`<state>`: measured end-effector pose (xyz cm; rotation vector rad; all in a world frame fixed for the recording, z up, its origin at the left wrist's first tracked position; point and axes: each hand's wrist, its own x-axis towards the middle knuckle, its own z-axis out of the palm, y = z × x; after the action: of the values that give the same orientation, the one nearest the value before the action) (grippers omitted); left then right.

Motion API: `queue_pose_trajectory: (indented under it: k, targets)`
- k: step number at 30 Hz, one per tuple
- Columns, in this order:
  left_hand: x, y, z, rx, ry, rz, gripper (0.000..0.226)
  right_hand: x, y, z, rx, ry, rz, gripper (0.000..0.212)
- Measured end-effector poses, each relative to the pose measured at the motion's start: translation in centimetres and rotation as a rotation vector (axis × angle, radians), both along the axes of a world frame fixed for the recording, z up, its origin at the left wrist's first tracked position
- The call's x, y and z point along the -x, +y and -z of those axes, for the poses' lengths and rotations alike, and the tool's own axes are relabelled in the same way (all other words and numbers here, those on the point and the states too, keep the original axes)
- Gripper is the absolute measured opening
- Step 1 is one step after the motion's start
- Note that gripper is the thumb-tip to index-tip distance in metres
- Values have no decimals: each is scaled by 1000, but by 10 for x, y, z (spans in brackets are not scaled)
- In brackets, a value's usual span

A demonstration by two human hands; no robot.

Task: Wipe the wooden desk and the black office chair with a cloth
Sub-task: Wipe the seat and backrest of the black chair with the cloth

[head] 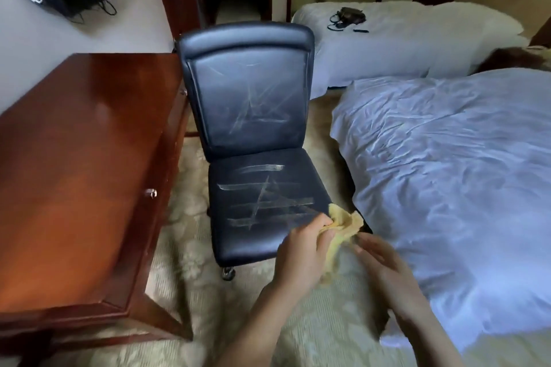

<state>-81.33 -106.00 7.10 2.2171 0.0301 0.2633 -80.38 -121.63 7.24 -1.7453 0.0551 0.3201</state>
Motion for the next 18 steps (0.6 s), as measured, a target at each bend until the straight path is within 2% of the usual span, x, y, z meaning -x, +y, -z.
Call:
queue_pose_trajectory:
  k: [3,6,8,11,15,18]
  targets:
    - [-3,-47,16,22,96,-36,15,-12,-50,11,156,34,-147,34]
    - [-6,-76,29,74,197,-40,15,-18,-71,25,212,90,-232,53]
    - [-9,-82,34,113,233,-81,15,-19,-75,39,203,132,-302,59]
    - [-15,-79,43,178,280,-145,18,-18,-65,49,43,323,-307,53]
    - [-24,-70,56,204,341,-124,14,-21,-41,74,-383,658,-109,35]
    - [-45,-59,67,236,418,-95,10,-35,-26,88,-622,809,17,42]
